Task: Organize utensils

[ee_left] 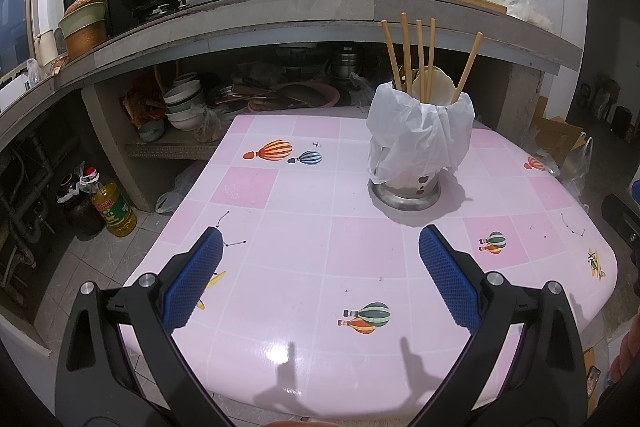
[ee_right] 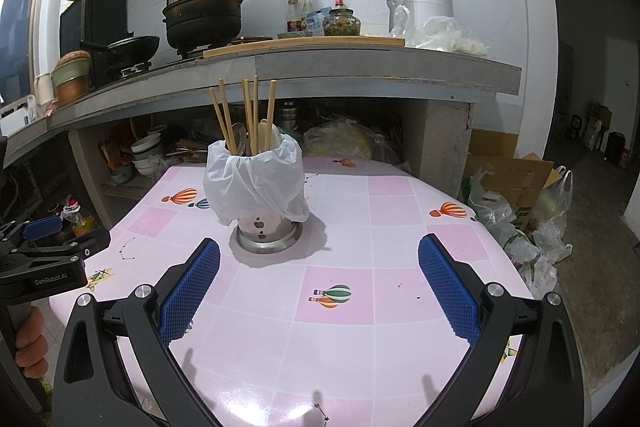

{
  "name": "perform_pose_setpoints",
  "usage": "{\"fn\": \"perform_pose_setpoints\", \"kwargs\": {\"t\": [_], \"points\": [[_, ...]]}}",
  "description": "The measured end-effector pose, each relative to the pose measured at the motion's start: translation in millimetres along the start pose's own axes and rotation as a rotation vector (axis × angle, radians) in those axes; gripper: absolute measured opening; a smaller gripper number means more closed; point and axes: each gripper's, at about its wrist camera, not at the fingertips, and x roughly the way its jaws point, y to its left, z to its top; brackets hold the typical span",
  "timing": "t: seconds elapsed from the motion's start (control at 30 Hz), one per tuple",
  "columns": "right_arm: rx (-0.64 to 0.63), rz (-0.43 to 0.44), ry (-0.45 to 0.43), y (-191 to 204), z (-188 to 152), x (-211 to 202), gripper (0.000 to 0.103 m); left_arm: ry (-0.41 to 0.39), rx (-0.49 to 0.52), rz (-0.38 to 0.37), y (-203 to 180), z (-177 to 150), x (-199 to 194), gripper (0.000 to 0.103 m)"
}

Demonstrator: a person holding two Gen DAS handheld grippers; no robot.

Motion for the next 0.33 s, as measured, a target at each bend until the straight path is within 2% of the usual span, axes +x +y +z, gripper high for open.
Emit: {"fn": "perform_pose_setpoints", "kwargs": {"t": [0.33], "points": [[0.001,0.0,0.001,0.0,0.0,-0.1,0.097,0.0,0.001,-0.001,-0.6,1.5,-0.3,0.095]]}}
